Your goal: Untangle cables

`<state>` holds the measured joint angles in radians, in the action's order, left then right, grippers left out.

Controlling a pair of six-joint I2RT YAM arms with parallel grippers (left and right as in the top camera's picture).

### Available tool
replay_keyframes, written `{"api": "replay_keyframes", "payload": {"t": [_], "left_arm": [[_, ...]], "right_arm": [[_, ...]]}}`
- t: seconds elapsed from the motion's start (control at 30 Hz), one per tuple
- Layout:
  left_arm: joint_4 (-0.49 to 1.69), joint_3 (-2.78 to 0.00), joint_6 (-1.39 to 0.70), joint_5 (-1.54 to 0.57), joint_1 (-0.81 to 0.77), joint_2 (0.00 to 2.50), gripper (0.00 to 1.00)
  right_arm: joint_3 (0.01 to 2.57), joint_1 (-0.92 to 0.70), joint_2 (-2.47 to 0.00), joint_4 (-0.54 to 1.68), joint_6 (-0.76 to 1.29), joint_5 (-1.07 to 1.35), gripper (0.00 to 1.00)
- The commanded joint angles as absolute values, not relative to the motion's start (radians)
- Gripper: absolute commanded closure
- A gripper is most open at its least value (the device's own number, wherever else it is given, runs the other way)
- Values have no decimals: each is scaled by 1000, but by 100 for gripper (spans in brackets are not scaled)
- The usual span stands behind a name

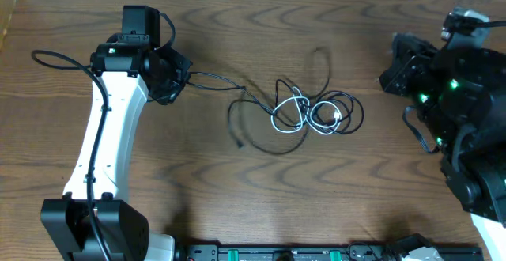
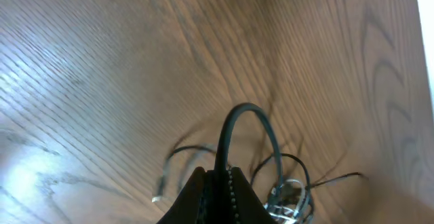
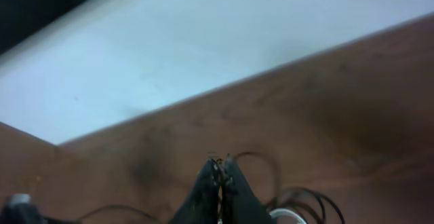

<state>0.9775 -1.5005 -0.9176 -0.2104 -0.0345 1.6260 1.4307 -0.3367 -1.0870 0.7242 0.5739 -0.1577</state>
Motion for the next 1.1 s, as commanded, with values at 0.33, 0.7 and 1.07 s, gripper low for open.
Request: {"api": "replay_keyframes", "payload": {"t": [0.33, 0.7, 1.07], "left_arm": [[523, -1510, -685, -1106, -78, 1604, 92], [-84, -1510, -1034, -1327, -158, 1525, 92], [-104, -1510, -1091, -1317, -238, 1496, 93]], "right_arm": [[1437, -334, -1319, 802, 494, 144, 46], [1437, -334, -1403, 645, 415, 349, 16], [1437, -362, -1434, 507, 403, 460, 13]]}}
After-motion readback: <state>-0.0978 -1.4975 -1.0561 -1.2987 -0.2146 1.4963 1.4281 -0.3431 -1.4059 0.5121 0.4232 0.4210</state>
